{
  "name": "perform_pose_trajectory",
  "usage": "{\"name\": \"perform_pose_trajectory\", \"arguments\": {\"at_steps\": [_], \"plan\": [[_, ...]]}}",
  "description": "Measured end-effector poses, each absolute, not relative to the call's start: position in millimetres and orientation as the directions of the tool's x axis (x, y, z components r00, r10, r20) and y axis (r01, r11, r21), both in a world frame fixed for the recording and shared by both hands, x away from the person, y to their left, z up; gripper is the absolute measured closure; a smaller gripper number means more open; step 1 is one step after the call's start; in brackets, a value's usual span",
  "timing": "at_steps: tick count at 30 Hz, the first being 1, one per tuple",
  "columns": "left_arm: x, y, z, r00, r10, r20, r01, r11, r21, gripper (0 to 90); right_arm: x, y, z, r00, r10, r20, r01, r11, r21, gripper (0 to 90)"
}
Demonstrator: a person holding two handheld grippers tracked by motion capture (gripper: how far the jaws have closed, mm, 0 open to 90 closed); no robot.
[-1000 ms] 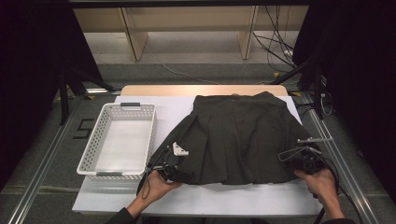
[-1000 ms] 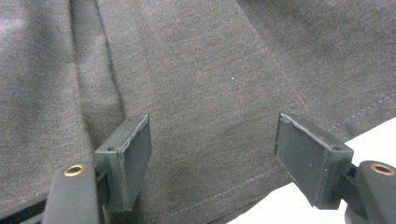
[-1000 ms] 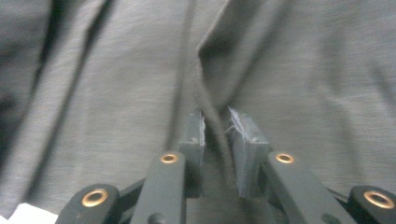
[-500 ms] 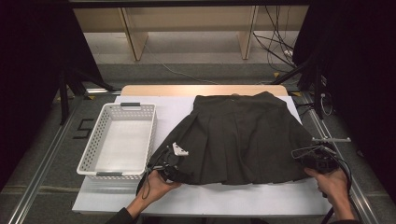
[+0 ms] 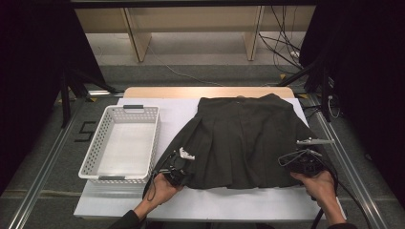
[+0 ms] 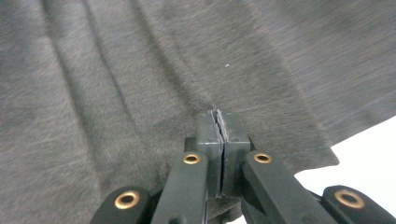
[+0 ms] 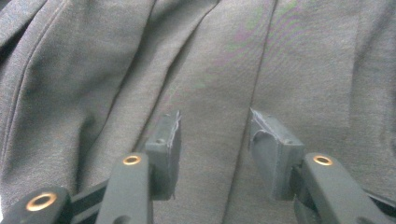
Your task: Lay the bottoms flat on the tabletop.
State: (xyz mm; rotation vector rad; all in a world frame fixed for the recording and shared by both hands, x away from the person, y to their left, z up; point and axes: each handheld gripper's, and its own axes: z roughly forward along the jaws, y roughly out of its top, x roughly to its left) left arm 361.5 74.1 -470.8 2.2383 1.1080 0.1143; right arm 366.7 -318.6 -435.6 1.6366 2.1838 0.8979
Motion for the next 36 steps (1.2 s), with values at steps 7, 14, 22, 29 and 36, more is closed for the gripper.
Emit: {"name": "perform_pose_trajectory", "arguments": {"at_steps": [7,14,22,29,36], "plan": [[348,49,-468,0.682,0.704,-0.198,0.654,-0.466,0.596,75.7,366,-315,-436,-0.345,0.927,0.15,0.766,0.186,0.616,56.3],[348,83,-443,0.632,0.762,-0.137,0.627,-0.4,0.668,48.5,362,-301,-428,-0.389,0.903,0.181,0.743,0.192,0.641,59.0],[350,102,-447,0.528,0.848,-0.058,0.675,-0.377,0.634,28.9,356,-262,-425,-0.484,0.85,0.208,0.717,0.249,0.651,60.1],[349,97,-454,0.497,0.867,-0.041,0.703,-0.374,0.605,25.2,350,-236,-423,-0.551,0.795,0.253,0.711,0.289,0.641,60.8],[353,96,-465,0.48,0.875,-0.06,0.738,-0.366,0.567,20.5,349,-219,-438,-0.566,0.812,0.146,0.717,0.397,0.572,88.1]]}}
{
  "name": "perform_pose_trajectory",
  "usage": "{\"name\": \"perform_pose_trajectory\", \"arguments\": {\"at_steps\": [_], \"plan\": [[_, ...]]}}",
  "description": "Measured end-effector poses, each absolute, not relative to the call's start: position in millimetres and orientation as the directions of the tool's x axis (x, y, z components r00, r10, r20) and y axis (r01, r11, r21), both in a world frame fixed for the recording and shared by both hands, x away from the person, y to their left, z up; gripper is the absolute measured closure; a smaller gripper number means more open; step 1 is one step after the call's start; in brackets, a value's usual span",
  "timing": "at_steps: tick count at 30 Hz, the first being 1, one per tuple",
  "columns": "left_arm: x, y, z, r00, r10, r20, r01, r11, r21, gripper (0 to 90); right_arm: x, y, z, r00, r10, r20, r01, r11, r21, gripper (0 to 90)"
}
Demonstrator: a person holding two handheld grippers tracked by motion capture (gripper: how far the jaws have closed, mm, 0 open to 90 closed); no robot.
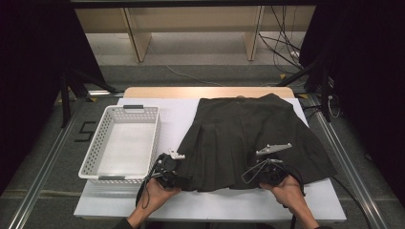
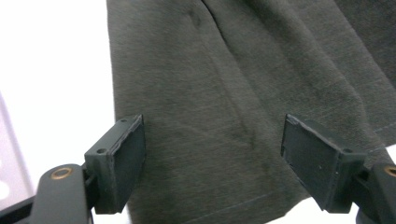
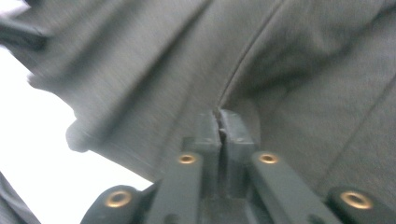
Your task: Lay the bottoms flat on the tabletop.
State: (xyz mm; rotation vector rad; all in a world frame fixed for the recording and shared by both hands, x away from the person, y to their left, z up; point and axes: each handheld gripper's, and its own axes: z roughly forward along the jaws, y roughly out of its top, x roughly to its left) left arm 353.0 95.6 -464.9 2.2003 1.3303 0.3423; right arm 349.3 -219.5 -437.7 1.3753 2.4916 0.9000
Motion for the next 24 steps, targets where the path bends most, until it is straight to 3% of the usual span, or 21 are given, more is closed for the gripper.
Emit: {"name": "perform_pose_trajectory", "arguments": {"at_steps": [6,17,19,22,24], "plan": [[358,101,-470,0.449,0.888,-0.099,0.768,-0.326,0.552,19.0,356,-238,-445,-0.516,0.843,0.153,0.76,0.368,0.536,88.6],[362,99,-477,0.447,0.89,-0.085,0.777,-0.34,0.53,16.7,366,-260,-457,-0.458,0.872,0.173,0.806,0.325,0.495,86.5],[362,99,-477,0.445,0.892,-0.083,0.776,-0.338,0.532,16.5,365,-260,-454,-0.455,0.872,0.184,0.806,0.315,0.502,69.1],[364,98,-478,0.442,0.893,-0.079,0.778,-0.339,0.529,16.1,362,-259,-445,-0.469,0.859,0.203,0.776,0.291,0.56,52.7],[364,98,-479,0.443,0.893,-0.075,0.781,-0.344,0.52,15.6,361,-257,-438,-0.475,0.858,0.194,0.745,0.276,0.607,46.5]]}}
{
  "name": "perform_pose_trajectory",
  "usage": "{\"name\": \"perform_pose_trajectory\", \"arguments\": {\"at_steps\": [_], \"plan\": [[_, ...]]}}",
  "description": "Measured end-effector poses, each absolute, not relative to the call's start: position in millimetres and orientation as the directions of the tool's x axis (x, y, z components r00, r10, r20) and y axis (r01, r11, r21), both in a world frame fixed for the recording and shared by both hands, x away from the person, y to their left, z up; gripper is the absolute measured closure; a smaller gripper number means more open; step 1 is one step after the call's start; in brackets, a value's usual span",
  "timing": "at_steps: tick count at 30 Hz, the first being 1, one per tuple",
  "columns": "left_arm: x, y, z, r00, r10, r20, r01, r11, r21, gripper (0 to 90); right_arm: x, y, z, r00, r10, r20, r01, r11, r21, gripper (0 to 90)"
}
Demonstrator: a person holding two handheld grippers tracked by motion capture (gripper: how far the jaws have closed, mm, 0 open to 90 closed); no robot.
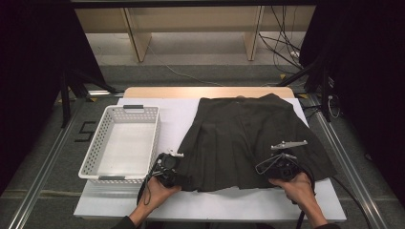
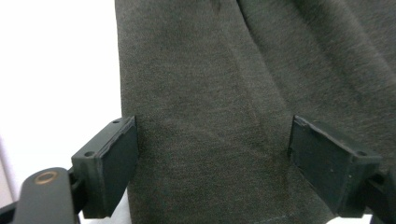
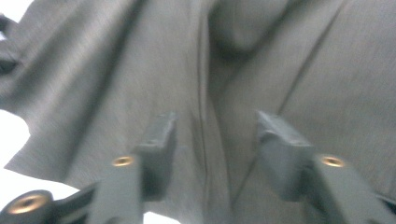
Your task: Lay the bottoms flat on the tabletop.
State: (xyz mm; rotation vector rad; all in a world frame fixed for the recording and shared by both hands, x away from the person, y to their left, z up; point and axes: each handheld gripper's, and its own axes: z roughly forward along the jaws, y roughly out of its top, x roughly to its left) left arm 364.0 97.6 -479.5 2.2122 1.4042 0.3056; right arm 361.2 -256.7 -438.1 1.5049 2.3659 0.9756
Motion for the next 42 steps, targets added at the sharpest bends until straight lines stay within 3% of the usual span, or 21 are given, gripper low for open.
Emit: {"name": "perform_pose_trajectory", "arguments": {"at_steps": [9,21,22,23,26,28,36,42], "plan": [[366,101,-478,0.414,0.906,-0.083,0.787,-0.31,0.534,15.1,366,-253,-423,-0.477,0.848,0.232,0.707,0.213,0.675,32.5],[367,102,-480,0.385,0.919,-0.083,0.807,-0.292,0.514,15.5,379,-223,-413,-0.544,0.807,0.229,0.667,0.251,0.701,32.6],[365,102,-479,0.415,0.907,-0.071,0.789,-0.32,0.524,19.9,379,-221,-413,-0.55,0.804,0.227,0.666,0.258,0.7,32.9],[363,104,-478,0.445,0.893,-0.072,0.772,-0.341,0.537,31.3,379,-220,-413,-0.555,0.801,0.226,0.663,0.262,0.701,33.2],[363,109,-475,0.443,0.879,-0.178,0.792,-0.291,0.537,59.1,381,-217,-412,-0.559,0.797,0.229,0.66,0.26,0.705,34.1],[363,108,-476,0.45,0.876,-0.176,0.79,-0.299,0.536,67.0,384,-215,-411,-0.56,0.796,0.23,0.658,0.259,0.706,34.3],[363,106,-474,0.488,0.851,-0.196,0.779,-0.323,0.537,85.0,404,-192,-408,-0.559,0.792,0.246,0.675,0.262,0.689,33.5],[361,106,-471,0.515,0.834,-0.197,0.76,-0.339,0.554,86.1,413,-179,-409,-0.546,0.802,0.242,0.687,0.263,0.678,30.4]]}}
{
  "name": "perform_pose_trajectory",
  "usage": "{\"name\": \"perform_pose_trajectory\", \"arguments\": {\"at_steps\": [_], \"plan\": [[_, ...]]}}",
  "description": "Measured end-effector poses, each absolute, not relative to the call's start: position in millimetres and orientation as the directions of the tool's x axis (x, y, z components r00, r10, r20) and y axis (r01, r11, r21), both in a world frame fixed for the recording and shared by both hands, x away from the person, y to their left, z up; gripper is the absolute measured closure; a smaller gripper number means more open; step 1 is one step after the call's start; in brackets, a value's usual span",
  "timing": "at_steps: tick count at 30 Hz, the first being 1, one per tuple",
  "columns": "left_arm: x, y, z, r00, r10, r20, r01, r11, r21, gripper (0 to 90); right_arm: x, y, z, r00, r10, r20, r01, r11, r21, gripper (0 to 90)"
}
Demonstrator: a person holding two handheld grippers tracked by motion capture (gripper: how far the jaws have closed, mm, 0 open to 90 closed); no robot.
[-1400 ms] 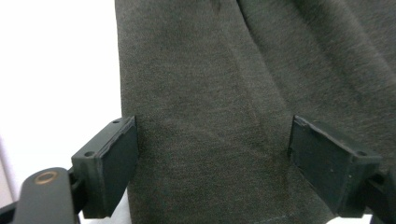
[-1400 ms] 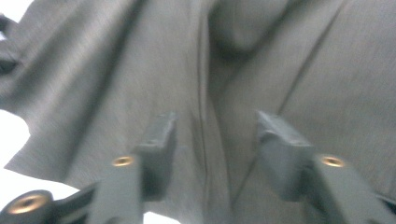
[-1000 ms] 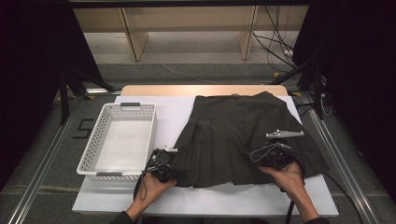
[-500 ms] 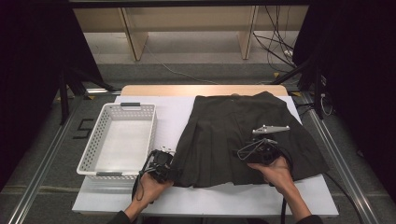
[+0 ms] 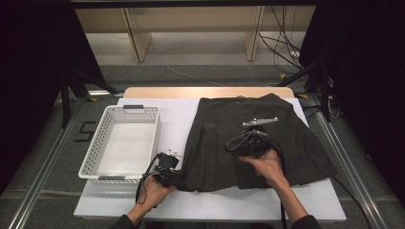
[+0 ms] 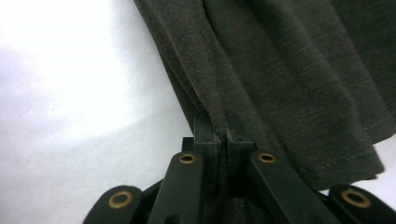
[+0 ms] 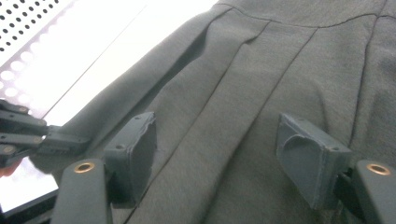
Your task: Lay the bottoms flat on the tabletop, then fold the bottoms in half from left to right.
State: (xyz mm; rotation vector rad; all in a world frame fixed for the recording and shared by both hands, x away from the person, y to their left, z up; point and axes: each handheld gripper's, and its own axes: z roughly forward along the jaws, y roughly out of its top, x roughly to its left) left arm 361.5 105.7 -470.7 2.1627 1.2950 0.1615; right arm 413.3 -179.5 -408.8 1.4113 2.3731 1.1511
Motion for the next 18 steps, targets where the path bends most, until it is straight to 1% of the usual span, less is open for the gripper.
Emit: {"name": "perform_pose_trajectory", "arguments": {"at_steps": [6,15,18], "plan": [[358,100,-466,0.542,0.816,-0.202,0.738,-0.347,0.578,87.1,419,-176,-412,-0.536,0.809,0.241,0.697,0.263,0.668,28.7],[353,97,-454,0.559,0.794,-0.239,0.716,-0.316,0.622,87.0,420,-177,-412,-0.529,0.814,0.24,0.7,0.258,0.666,26.8],[351,94,-449,0.572,0.785,-0.237,0.702,-0.32,0.636,86.9,421,-179,-413,-0.527,0.816,0.237,0.703,0.262,0.661,26.6]]}}
